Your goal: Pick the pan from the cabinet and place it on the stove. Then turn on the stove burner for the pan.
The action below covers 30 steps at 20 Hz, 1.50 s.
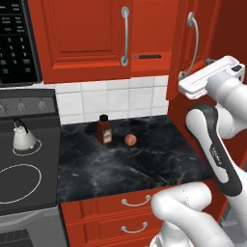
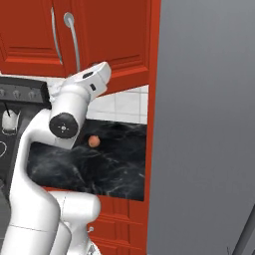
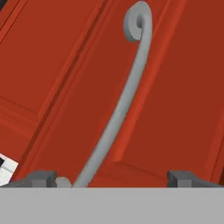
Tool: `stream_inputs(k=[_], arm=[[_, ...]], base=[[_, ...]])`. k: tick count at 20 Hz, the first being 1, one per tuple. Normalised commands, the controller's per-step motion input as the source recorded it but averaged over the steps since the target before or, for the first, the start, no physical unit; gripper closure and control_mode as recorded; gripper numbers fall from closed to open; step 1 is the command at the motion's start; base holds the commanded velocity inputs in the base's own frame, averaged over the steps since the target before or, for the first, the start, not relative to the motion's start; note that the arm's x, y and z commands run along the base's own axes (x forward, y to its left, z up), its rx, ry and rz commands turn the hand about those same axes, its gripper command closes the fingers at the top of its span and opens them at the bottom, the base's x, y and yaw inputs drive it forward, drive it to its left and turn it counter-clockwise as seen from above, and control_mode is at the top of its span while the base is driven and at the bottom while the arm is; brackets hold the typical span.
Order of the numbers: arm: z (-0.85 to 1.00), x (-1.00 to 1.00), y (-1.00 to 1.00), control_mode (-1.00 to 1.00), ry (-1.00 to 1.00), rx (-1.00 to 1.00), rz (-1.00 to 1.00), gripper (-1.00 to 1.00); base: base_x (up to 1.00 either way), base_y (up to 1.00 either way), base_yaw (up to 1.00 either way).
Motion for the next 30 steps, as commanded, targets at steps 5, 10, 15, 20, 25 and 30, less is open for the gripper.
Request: stream_inputs(k=[5, 10, 15, 20, 25, 30], arm=[[0.14, -0.47, 0.38, -1.00, -0.15, -0.04, -0.04, -1.00], [0.08, -0.38, 0.72, -1.00, -0.19, -0.12, -0.13, -1.00], [0.01, -0.20, 0.62, -1.00, -0.07, -0.14, -0.29, -1.00], [0.00, 0.01, 0.59, -1.00, 0.01, -0.15, -0.40, -1.00], [-0.05, 0.20, 0.46, -1.00, 0.09, -0.14, -0.43, -1.00], [-0.10, 0.37, 0.23, -1.00, 0.16, -0.11, -0.39, -1.00]], base=[[0.00, 0.00, 0.00], [0.00, 0.00, 0.00], [0.00, 0.00, 0.00], [0.00, 0.00, 0.00], [0.00, 0.00, 0.00], [0.00, 0.00, 0.00]])
